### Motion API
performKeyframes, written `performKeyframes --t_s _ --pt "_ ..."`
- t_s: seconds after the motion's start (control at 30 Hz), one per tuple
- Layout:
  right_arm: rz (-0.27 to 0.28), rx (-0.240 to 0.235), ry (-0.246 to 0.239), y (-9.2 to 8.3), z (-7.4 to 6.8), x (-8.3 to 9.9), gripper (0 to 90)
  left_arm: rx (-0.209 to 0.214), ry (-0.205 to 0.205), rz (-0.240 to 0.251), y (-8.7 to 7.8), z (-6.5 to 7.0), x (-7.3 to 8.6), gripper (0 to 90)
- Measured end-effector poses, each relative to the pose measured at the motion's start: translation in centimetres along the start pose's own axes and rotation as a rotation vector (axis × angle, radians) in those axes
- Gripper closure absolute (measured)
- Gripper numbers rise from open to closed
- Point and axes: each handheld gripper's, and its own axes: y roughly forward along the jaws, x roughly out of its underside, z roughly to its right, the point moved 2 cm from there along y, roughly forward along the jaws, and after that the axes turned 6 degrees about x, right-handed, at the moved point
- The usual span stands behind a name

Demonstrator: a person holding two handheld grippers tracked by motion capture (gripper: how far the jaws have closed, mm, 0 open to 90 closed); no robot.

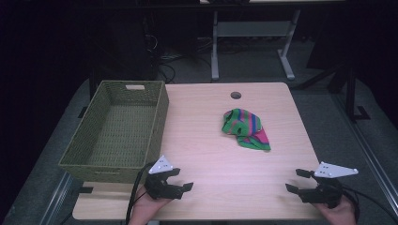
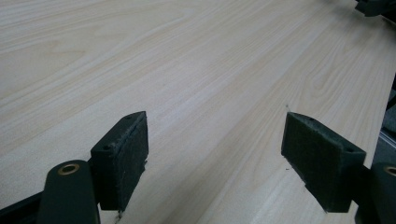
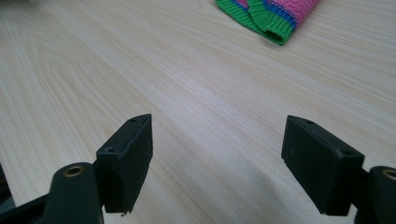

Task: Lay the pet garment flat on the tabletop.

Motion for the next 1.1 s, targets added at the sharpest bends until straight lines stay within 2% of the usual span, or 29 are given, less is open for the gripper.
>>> performKeyframes --t_s 0.23,0.33,0.5,0.7,0.9,1.1 --pt "0.0 -0.006 0.005 0.0 0.1 0.0 23.3 0.008 -0.001 0.011 0.1 -0.1 -0.1 21.9" --pt "-0.01 0.002 -0.011 0.1 0.0 -0.3 22.2 0.009 0.0 0.002 0.2 -0.1 0.0 21.8" --pt "-0.014 -0.007 -0.038 0.5 -0.4 -1.6 21.4 0.01 0.001 0.006 0.1 -0.1 0.1 21.7" --pt "0.006 -0.049 -0.057 1.0 -0.8 -3.3 21.2 -0.006 0.001 0.023 -0.3 -0.1 -0.1 21.7" --pt "0.001 -0.076 -0.086 1.9 -1.2 -5.3 21.1 -0.011 0.003 0.028 -0.5 -0.3 -0.1 21.7" --pt "-0.035 -0.1 -0.102 3.1 -1.5 -6.8 21.2 -0.02 0.003 0.036 -0.8 -0.4 -0.1 21.8"
